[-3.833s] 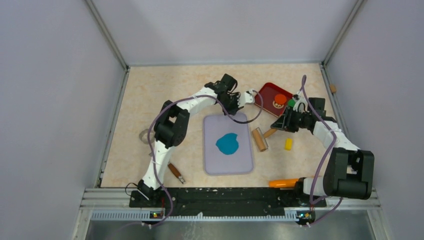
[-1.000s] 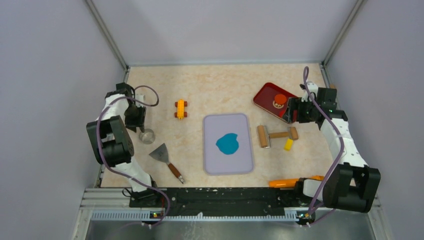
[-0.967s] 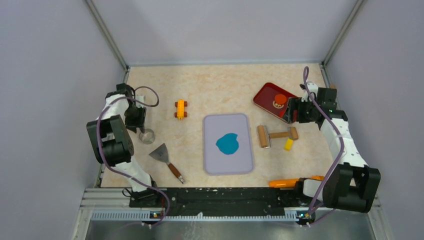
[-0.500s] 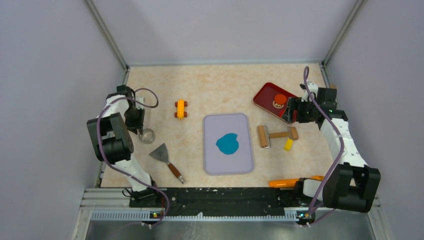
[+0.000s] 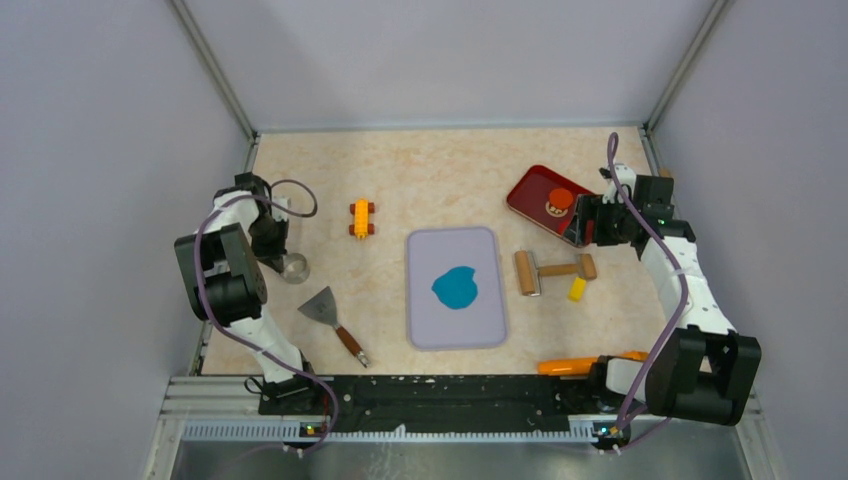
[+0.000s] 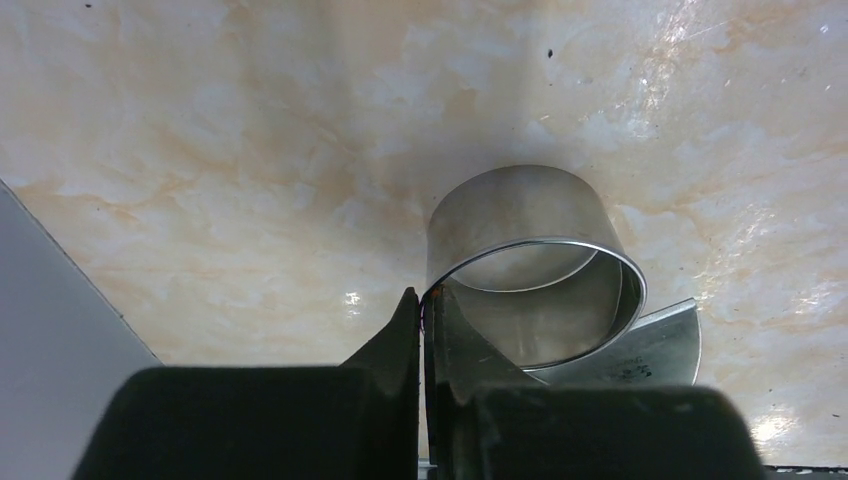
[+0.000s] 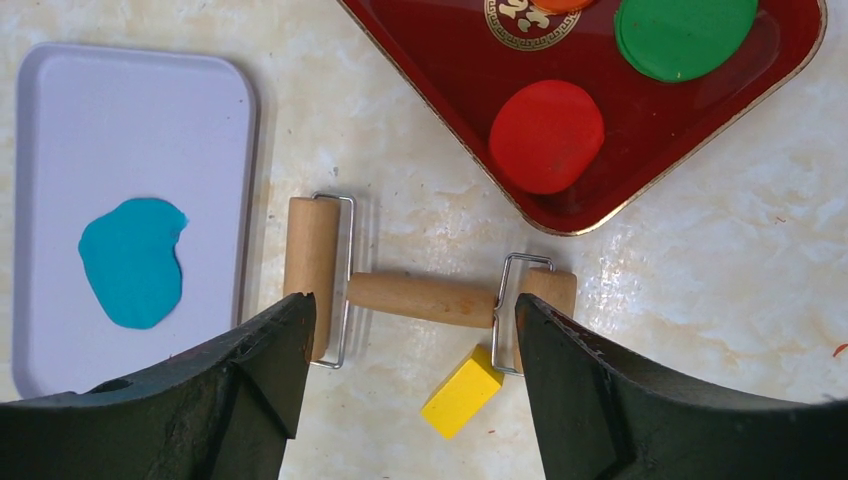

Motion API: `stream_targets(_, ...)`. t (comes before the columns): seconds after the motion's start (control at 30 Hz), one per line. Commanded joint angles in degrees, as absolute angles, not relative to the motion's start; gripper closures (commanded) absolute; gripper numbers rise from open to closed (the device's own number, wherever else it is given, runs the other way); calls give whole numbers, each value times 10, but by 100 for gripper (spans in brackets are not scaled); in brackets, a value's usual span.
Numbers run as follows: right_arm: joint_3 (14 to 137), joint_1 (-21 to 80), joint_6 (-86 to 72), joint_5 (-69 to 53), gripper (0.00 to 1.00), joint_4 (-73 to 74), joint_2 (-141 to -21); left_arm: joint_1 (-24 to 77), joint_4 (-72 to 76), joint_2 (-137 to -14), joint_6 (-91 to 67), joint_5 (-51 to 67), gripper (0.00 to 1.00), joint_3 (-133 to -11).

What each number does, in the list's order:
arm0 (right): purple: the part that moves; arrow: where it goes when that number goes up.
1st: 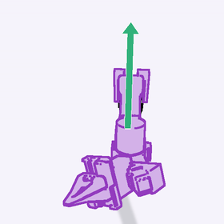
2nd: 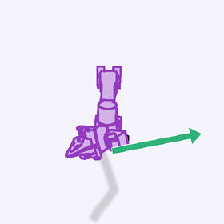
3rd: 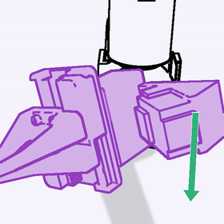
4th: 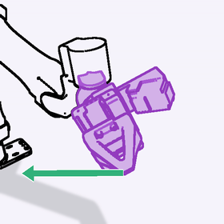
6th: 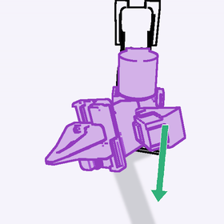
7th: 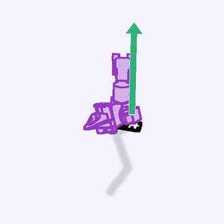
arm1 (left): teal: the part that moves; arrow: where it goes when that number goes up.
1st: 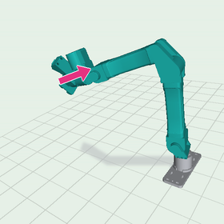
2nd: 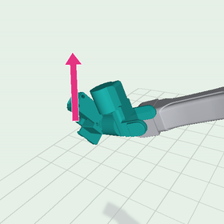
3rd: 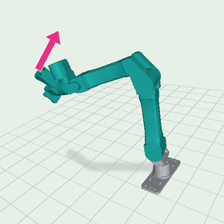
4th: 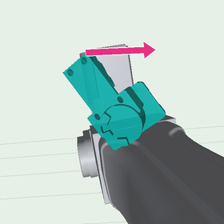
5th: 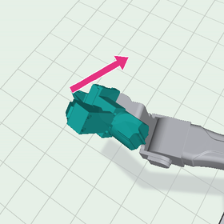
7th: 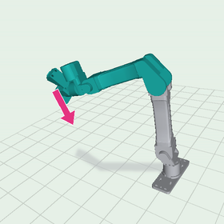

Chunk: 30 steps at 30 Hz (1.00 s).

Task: Roll out the dumpling wrappers from the dough

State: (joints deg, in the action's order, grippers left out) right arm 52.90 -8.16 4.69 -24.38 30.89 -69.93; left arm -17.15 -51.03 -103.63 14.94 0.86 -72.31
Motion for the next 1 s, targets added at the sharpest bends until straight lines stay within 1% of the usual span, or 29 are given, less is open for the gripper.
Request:
stream_targets(0.0,532,-88,44,-260,27,298,-690,-174,-521,-1016,146,42,100,-739)
stream_targets(0.1,543,-88,44,-266,29,301,-696,-155,-538,-991,151,70,100,-761)
stream_targets(0.2,570,-85,32,-277,31,308,-710,-108,-562,-967,166,91,100,-791)
stream_targets(0.3,596,-61,17,-279,35,313,-736,-34,-581,-955,176,98,100,-822)
stream_targets(0.4,621,-9,5,-280,38,304,-765,52,-583,-948,183,118,100,-843)
stream_targets(0.47,621,27,-32,-305,42,282,-789,102,-563,-947,184,129,100,-841)
stream_targets(0.53,626,56,-73,-334,47,260,-826,152,-542,-965,169,144,100,-846)
stream_targets(0.7,665,133,-105,-399,51,231,-885,245,-552,-1043,125,159,100,-912)
stream_targets(0.8,665,145,-147,-447,63,196,-915,286,-544,-1077,100,156,100,-937)
stream_targets(0.83,661,145,-166,-460,64,181,-924,294,-544,-1089,87,158,100,-947)
stream_targets(0.93,656,149,-191,-480,65,157,-944,313,-545,-1115,49,175,100,-972)
stream_targets(0.97,657,150,-196,-480,63,155,-949,320,-541,-1119,44,171,100,-974)
